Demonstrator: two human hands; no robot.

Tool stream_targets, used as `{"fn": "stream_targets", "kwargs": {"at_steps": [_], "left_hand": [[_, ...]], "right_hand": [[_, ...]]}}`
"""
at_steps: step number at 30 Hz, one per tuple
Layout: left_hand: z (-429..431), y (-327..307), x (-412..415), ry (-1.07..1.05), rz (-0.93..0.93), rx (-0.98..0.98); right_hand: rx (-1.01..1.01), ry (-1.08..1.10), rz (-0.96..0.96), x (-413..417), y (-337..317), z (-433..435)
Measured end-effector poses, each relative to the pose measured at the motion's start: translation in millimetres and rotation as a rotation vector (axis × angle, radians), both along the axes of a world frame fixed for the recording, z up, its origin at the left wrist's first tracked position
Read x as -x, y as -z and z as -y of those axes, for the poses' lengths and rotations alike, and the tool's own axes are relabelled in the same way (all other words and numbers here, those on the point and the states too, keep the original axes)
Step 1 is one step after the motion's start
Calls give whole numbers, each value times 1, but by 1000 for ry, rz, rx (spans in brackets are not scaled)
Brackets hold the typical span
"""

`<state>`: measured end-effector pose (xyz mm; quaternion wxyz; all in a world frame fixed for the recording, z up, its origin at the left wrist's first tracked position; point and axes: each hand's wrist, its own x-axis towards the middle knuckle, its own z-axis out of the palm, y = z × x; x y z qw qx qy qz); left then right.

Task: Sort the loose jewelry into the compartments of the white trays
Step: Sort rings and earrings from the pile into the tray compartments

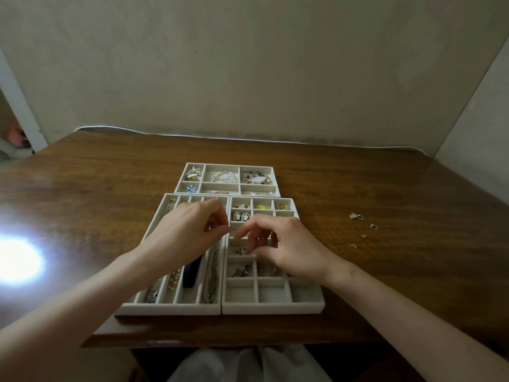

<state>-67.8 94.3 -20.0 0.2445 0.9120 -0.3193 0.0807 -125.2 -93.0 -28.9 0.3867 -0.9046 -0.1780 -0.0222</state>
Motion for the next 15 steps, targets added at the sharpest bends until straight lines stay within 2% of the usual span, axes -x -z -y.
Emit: {"fn": "stream_targets", "kwargs": {"at_steps": [9,15], "left_hand": [[30,2,6,161,-20,53],[72,6,4,301,-35,-4]], "right_hand": [[-12,145,42,4,-4,39],[62,317,32,12,-8,85]]}}
